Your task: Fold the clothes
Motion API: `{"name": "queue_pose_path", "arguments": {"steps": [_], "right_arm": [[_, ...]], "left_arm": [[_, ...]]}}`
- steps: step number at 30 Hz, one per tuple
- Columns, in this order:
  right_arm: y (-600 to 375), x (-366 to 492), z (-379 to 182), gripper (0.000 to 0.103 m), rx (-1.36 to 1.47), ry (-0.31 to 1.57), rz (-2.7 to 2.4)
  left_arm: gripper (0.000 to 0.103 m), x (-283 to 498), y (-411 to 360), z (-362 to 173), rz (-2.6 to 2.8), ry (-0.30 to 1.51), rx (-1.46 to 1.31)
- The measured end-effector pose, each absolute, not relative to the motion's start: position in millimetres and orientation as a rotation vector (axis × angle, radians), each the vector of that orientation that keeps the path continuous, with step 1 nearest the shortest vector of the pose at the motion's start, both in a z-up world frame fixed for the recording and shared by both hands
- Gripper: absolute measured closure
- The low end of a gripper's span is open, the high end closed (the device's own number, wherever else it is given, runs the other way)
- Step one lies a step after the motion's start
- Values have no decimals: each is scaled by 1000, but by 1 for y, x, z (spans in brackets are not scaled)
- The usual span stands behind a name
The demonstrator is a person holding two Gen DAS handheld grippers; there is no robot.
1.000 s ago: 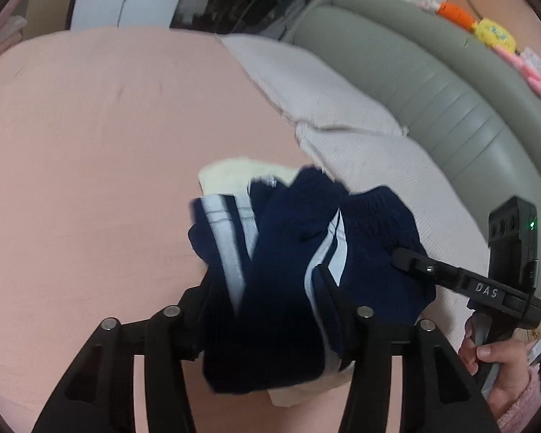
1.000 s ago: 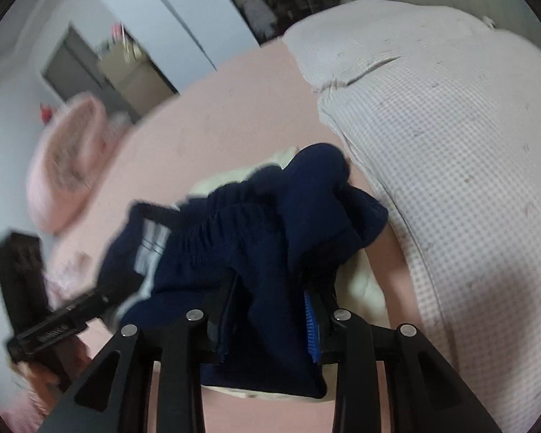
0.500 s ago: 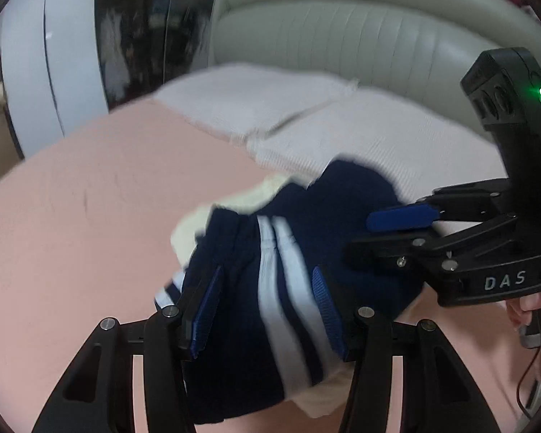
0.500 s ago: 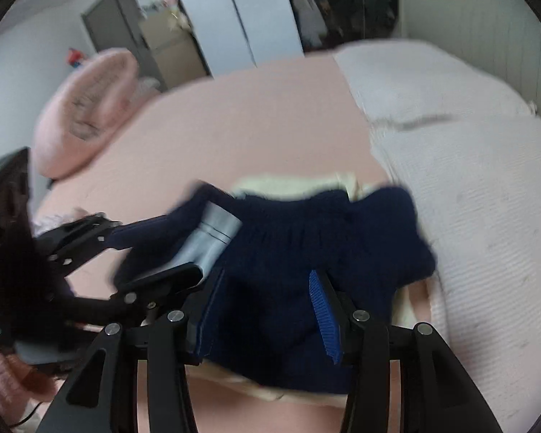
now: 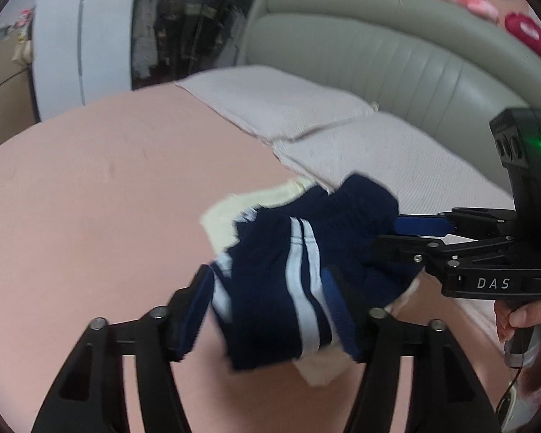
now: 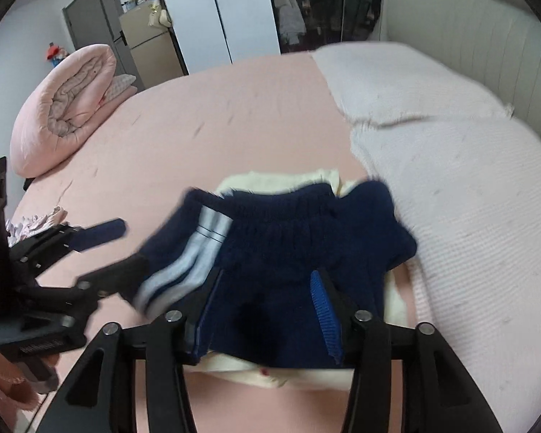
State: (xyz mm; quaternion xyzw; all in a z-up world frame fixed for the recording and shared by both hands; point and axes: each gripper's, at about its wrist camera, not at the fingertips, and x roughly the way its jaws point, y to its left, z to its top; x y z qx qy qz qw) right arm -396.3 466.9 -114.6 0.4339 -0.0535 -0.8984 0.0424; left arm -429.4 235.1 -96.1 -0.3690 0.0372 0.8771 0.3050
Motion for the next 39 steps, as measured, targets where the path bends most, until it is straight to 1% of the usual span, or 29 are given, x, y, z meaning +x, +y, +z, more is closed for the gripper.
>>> {"name": "queue_pose_path", "arguments": {"steps": [2,4,6,9,10,14,16,17,18,23,28,30,32,34,38,39], "right_arm": [[454,-389,-94,33,1289,-149,-2756],[436,-383,-76,31,1242,-140,-2765],[414,-380,-62,23,1223,-92,-2807],[369,-389,-53,17,1208,8,-2840],[354,-393,-52,16,1200,26,-2839],[301,-420,-50,13,1175,25,-2771],[276,-435,-48,12,1170,26,-2748],[266,-441,-48,8,1168,29,-2740],[258,-445,-47,1,1165,34,-2733],[225,-452,-41,0,1171,58,-2676],[213,-419,-14,0,1139,99,-2687],[212,-397,3,0,1132,130,-2718],[212,-366,26,0,1084,200,-2824],[213,-336,45,0,1041,206,-2859],[213,-271,76,0,1014,172,-2849],[212,-253,81,0,1015,175,-2841]], "left_arm": [[25,-423,213,-80,2335,72,-976],[19,-417,187,-65,2346,49,-994],[19,-415,158,-55,2383,31,-1018],[18,-423,114,-48,2488,16,-1048],[17,-429,99,-47,2538,22,-1061],[16,-468,26,-51,2746,-98,-1178],[15,-476,0,-51,2825,-121,-1191],[15,-480,-11,-51,2858,-129,-1192],[15,-480,-20,-50,2872,-137,-1193],[15,-459,-49,-34,2901,-149,-1197],[15,-413,-56,1,2921,-118,-1163],[15,-391,-58,19,2934,-90,-1148],[15,-365,-59,41,2953,-43,-1131],[15,-334,-60,60,2990,-8,-1112],[15,-266,-62,87,3004,-82,-1112],[15,-249,-61,90,3002,-75,-1101]]}}
